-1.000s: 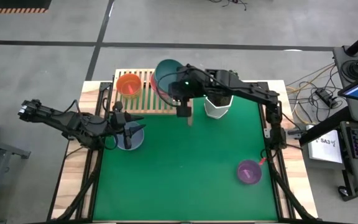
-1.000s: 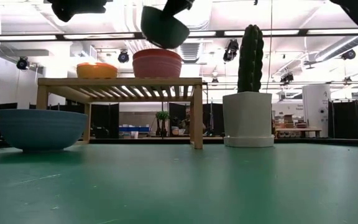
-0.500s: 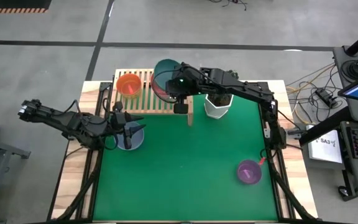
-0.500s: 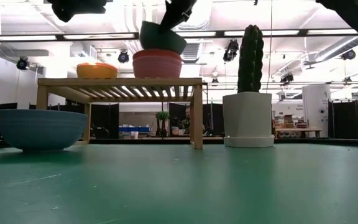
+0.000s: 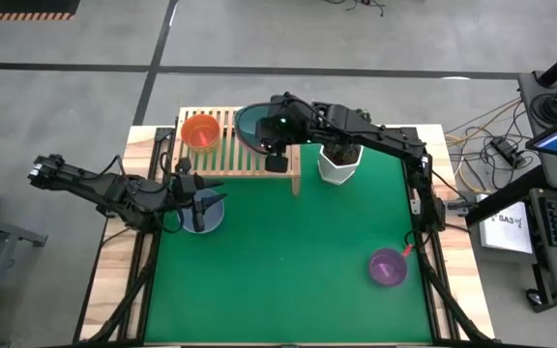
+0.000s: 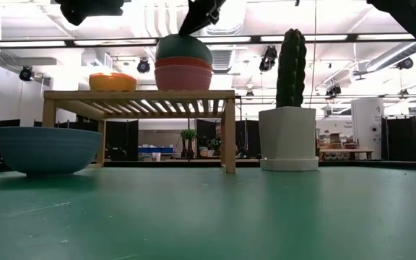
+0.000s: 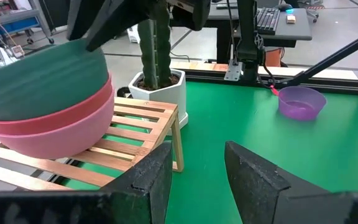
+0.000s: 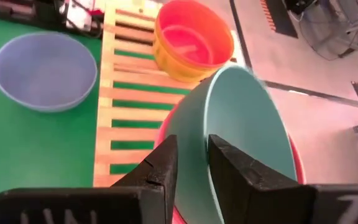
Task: Place and stack bowls onto a shelf
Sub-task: Stack the dark green bowl on top of the orange bowl on the shelf
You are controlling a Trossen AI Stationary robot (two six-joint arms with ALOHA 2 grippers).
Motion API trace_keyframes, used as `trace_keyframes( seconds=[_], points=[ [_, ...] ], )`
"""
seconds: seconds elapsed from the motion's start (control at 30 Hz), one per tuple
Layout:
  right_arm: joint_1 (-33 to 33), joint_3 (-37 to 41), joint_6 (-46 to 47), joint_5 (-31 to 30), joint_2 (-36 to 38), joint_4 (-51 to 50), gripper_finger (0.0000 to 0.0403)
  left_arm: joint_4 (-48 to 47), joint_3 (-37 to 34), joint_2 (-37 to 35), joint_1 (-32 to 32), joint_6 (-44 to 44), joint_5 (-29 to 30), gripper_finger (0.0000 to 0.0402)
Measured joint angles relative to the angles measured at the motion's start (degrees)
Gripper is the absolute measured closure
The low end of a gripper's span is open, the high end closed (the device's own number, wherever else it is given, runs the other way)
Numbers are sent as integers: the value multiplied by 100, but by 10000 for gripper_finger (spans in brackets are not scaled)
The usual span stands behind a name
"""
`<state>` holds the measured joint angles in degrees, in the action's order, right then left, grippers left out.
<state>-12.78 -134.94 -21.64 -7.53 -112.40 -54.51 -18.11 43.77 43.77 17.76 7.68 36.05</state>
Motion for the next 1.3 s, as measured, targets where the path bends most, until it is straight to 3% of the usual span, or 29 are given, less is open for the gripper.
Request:
trace_keyframes(
  seconds=[0.27, 0.57, 0.97, 1.3],
  points=[
    [0, 0, 688, 85, 18, 498, 325, -1, -4, 0, 0, 2, 0, 271],
    [-37, 35, 1228, 96, -102, 1256, 390, -2, -4, 0, 1, 4, -4, 271],
    [-79, 48, 1435, 3, -578, 1332, 394, -4, -9, 2, 2, 7, -28, 271],
    [-44, 50, 1468, 19, -474, 1315, 394, -142, -9, 0, 9, 35, -33, 271]
  ],
)
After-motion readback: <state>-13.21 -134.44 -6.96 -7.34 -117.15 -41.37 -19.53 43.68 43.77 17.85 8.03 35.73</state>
